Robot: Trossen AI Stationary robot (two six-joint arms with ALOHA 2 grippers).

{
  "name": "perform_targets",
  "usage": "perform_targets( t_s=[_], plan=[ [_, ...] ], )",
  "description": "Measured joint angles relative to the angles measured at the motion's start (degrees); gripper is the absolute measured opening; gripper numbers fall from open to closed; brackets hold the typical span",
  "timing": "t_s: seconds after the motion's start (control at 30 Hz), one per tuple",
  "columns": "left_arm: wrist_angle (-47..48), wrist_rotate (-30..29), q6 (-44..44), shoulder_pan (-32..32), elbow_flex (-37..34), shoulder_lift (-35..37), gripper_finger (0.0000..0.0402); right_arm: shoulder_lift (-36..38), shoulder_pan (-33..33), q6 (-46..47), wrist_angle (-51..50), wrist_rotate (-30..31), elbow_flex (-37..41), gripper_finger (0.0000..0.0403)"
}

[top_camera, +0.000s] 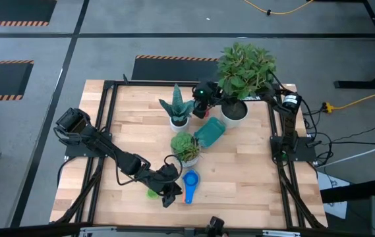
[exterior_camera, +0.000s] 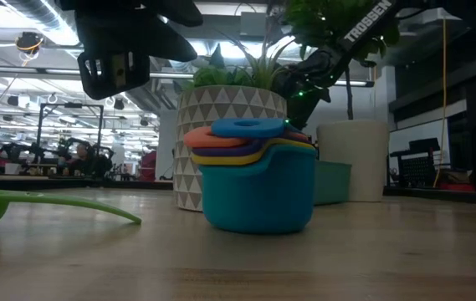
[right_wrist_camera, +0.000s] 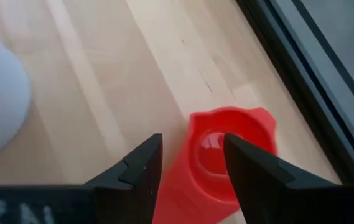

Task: Nest measuring cups in basket
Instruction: Stack the red measuring cup on top of the blue measuring cup

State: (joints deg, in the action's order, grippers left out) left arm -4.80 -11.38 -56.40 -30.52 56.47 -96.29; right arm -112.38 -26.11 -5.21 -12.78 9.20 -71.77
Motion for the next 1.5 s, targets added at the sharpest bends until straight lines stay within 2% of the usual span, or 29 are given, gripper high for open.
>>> perform_targets(
  t_s=[0.33,0.87,1.5],
  plan=[
    [0.00,-0.09,0.02,0.01,0.00,0.00,0.0082,-0.47,-1.11,1.33,-0.27,-1.77,0.00,0.0177],
    [0.00,-0.11,0.04,0.01,0.00,0.00,0.0082,-4.70,-1.25,1.69,0.64,-1.36,0.00,0.0173],
    [0.00,-0.11,0.02,0.01,0.00,0.00,0.0082,-4.70,-1.22,1.71,0.66,-1.27,-0.02,0.0064]
  ],
)
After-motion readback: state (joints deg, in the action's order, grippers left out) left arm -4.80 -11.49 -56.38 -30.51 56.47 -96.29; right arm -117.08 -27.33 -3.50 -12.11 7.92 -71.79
